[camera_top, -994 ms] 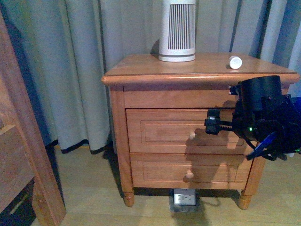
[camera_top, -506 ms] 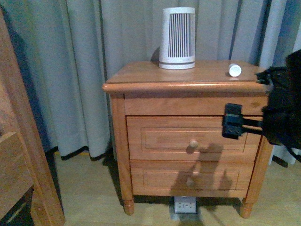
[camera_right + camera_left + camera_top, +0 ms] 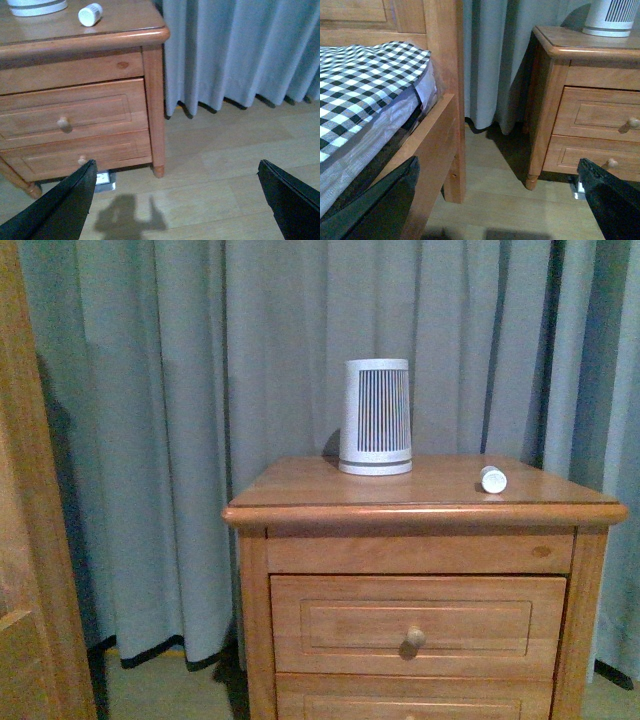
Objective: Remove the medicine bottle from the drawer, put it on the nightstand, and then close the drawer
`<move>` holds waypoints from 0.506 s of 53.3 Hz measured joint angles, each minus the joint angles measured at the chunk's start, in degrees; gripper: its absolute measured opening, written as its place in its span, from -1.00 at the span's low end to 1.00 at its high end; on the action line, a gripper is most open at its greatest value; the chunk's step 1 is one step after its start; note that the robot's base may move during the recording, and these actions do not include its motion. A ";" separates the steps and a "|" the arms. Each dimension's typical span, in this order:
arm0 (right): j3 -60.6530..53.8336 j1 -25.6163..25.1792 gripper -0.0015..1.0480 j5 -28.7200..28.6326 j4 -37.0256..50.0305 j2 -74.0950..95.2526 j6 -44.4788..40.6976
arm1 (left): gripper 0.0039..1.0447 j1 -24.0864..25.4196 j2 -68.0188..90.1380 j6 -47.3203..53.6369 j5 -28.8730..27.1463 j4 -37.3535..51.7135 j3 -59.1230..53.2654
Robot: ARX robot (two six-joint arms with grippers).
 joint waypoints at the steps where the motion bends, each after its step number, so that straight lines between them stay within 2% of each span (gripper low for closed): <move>1: -1.07 0.09 0.87 0.66 -0.81 -2.40 -0.31 | 0.87 0.00 0.00 0.00 0.00 0.00 0.00; 7: -6.40 1.05 0.87 3.30 -7.63 -16.11 -1.73 | 0.87 0.00 0.00 0.00 0.00 0.00 0.00; 15: -10.40 2.38 0.87 3.76 -18.43 -31.52 -2.54 | 0.87 0.00 0.00 0.00 0.00 0.00 0.00; 23: -10.93 2.32 0.86 3.37 -19.50 -34.64 -2.60 | 0.87 0.00 0.00 0.02 0.00 0.00 0.00; 26: -13.25 -2.14 0.59 -12.35 -15.89 -38.71 -5.05 | 0.87 0.00 0.00 0.02 0.00 0.00 0.00; 27: -13.42 -2.56 0.53 -14.60 -15.67 -39.36 -5.27 | 0.87 0.00 0.00 0.02 0.02 0.00 0.00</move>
